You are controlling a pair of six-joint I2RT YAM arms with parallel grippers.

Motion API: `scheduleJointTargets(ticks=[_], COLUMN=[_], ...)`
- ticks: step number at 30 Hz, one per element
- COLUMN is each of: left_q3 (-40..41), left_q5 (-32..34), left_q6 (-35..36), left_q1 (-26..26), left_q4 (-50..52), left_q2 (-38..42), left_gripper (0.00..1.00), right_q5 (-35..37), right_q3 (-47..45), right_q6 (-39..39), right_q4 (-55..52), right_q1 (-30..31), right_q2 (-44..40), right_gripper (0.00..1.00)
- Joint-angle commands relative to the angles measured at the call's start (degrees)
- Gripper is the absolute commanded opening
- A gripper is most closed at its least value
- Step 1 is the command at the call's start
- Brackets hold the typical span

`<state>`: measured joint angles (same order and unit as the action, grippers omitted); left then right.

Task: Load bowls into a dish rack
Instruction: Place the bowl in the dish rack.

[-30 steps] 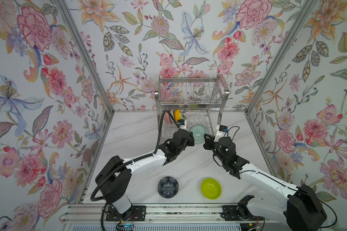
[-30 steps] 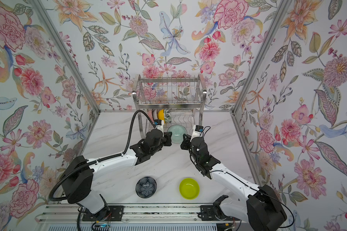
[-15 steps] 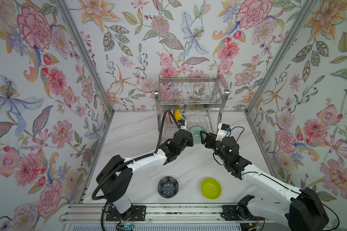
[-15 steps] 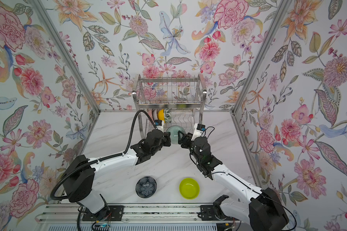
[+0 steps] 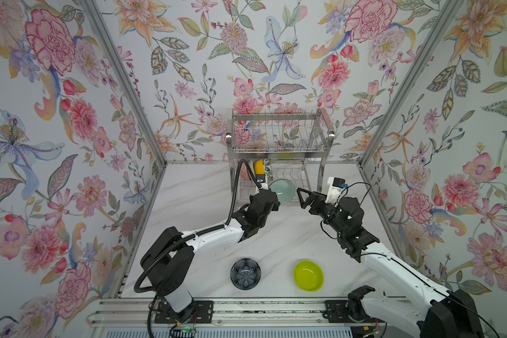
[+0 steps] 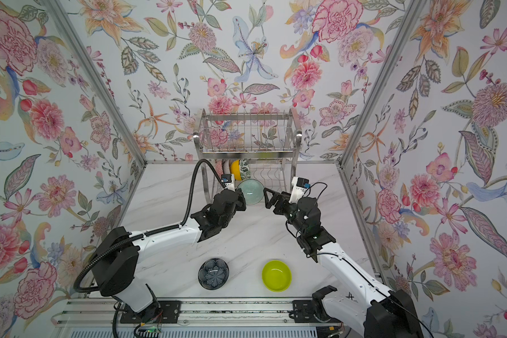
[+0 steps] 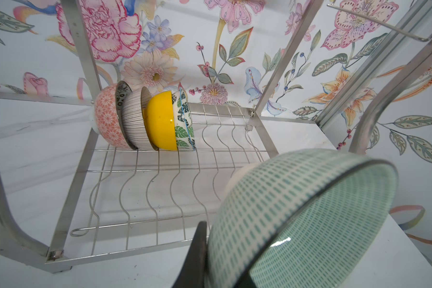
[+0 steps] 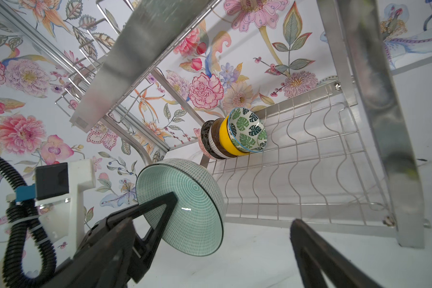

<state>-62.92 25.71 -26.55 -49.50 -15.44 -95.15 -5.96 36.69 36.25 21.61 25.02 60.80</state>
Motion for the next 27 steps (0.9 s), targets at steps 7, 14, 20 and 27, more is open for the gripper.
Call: scheduleJointTargets(ticks=[7,14,20,27], left_q3=[6.75,8.22,4.26,1.42], left_q5=[14.87,25.40,30.41,33.43], left_q6=[4.47,19.35,31.96,41.41], left_q1=[-1.22,-5.59,-9.02,-9.05], left_q4=[-14.61,-36.85,-49.07,-54.37], left_q2=[1.60,-5.19,-13.15,-18.38], left_gripper=[0.00,0.00,0.00,0.00], right_q5=[-0.98,-7.82,-9.15,-12.84], right_q3=[-0.43,-1.99,-2.58,-1.89], right_q6=[-4.02,10.60,12.62,16.07], right_q4=[15.27,24.24,22.41,21.44], right_q1=[-5.75,-8.49,-8.73,-9.35], right_q2=[2.55,9.83,8.17,6.99], right_gripper=[0.99,0.99,0.99,0.99])
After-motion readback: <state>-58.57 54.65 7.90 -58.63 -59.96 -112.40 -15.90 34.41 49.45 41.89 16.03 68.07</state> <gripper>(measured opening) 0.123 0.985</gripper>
